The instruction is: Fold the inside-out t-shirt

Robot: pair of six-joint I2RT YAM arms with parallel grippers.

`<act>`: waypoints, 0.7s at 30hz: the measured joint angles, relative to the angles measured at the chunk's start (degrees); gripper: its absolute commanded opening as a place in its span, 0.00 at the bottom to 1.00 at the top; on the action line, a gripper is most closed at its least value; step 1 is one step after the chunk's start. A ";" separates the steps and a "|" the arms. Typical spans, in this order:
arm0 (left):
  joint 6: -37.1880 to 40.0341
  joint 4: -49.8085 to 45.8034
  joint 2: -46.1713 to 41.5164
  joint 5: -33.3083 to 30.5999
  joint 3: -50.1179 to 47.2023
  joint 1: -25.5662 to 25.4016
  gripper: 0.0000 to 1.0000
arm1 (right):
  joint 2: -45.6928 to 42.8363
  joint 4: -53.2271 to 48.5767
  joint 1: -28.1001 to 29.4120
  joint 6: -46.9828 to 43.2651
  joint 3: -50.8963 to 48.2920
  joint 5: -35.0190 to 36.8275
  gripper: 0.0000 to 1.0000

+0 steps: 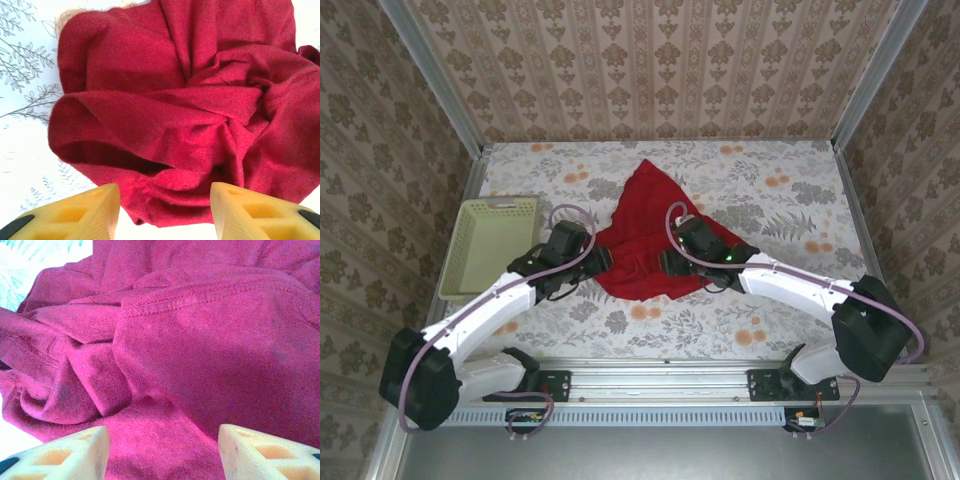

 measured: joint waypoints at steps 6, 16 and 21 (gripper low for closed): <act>-3.93 5.14 4.98 1.09 -0.22 0.00 0.50 | -4.35 0.17 -0.33 0.00 -2.05 0.96 0.62; -7.06 7.76 9.70 2.38 -0.22 -0.28 0.59 | -5.77 0.07 -1.16 0.02 -3.58 1.29 0.62; -7.74 8.55 12.04 3.08 -0.22 -0.33 0.62 | -5.77 0.09 -1.16 0.04 -3.58 1.29 0.62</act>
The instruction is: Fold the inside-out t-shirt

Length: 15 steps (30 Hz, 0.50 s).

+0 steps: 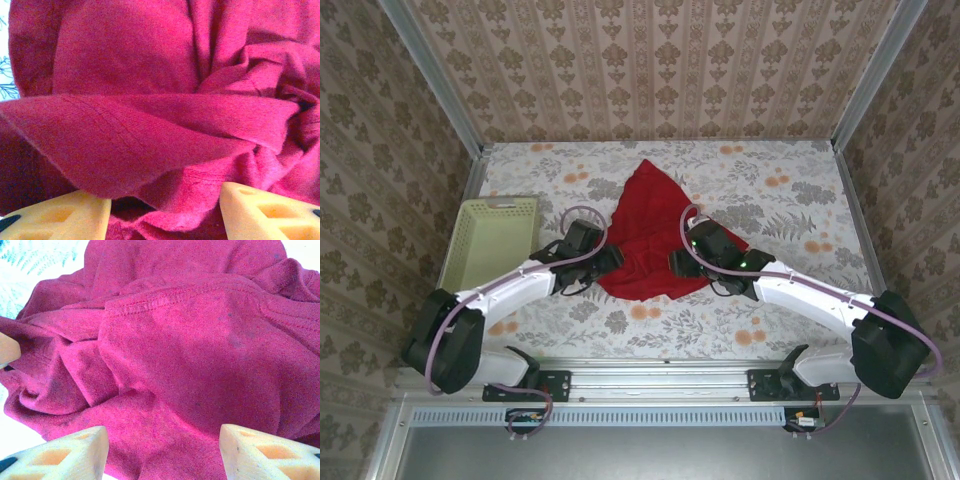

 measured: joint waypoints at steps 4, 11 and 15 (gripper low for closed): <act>-0.39 1.57 0.39 0.44 0.00 0.00 0.53 | 0.00 0.02 0.00 0.02 -0.02 0.00 0.62; -1.18 6.32 3.58 1.68 0.04 0.02 0.33 | 0.00 0.07 0.00 0.02 -0.59 0.02 0.62; -0.90 6.43 4.39 1.68 0.72 0.02 0.19 | 0.00 -0.09 -0.48 0.09 -0.61 0.13 0.62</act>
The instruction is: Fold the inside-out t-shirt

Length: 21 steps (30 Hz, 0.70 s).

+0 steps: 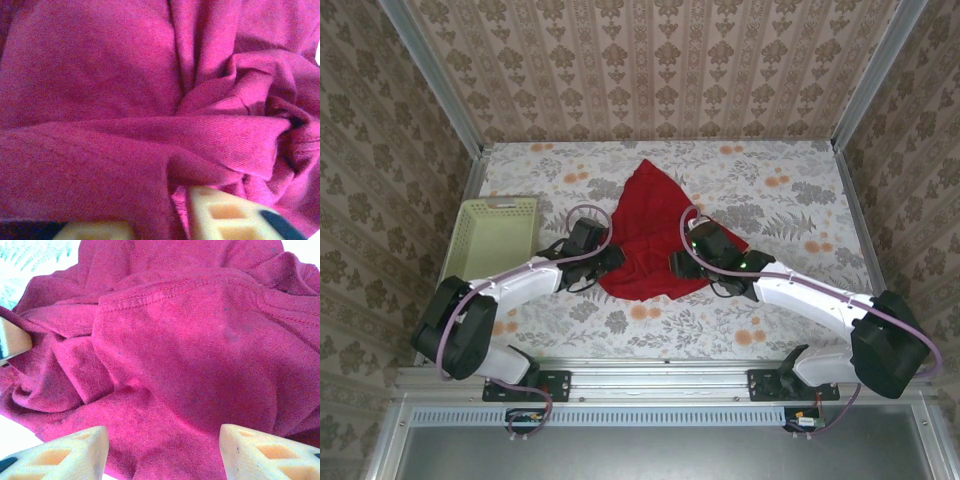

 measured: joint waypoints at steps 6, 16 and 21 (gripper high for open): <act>1.66 -0.59 -1.07 -0.44 1.77 -0.02 0.01 | 0.00 -0.02 -1.70 0.17 0.02 0.00 0.62; 7.26 -9.31 -14.40 -1.29 3.13 -0.72 0.00 | 5.22 -2.56 -9.16 1.70 5.46 -2.73 0.62; 9.20 -12.37 -21.90 -1.18 2.38 -0.70 0.00 | 12.48 -3.50 -11.45 1.60 11.98 -6.03 0.62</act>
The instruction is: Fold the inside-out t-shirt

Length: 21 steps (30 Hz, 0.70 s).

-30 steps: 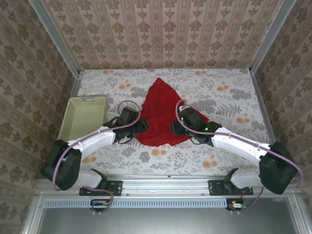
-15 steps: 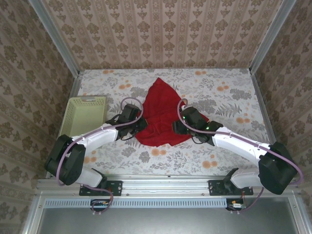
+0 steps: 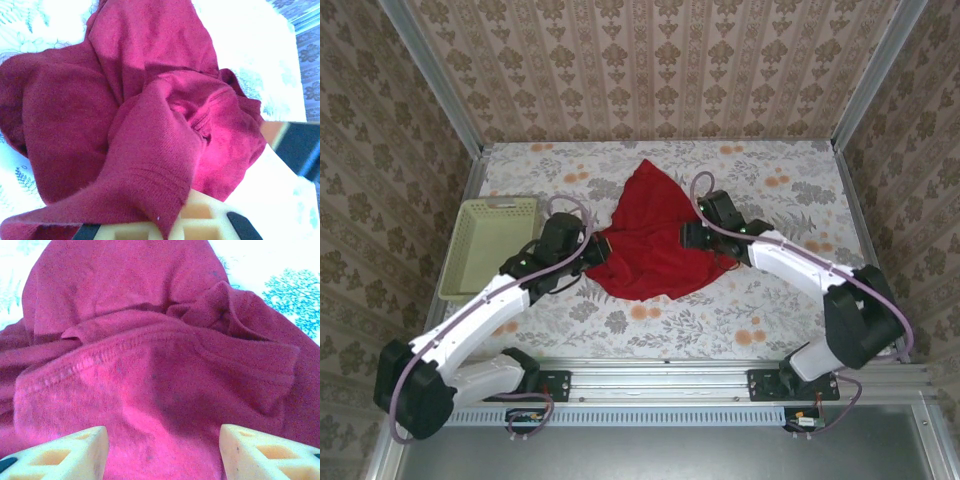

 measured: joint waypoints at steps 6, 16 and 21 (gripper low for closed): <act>0.85 -1.16 -2.84 1.05 -2.49 0.39 0.00 | 9.11 -1.57 -1.42 -0.76 7.96 -2.91 0.62; 1.77 -2.23 -6.43 2.93 -4.90 4.02 0.00 | 18.80 -4.44 -1.95 -2.40 14.95 -4.94 0.55; 2.64 -3.85 -6.91 4.17 -5.20 5.68 0.00 | 19.26 -5.29 -1.95 -3.41 14.99 -5.29 0.22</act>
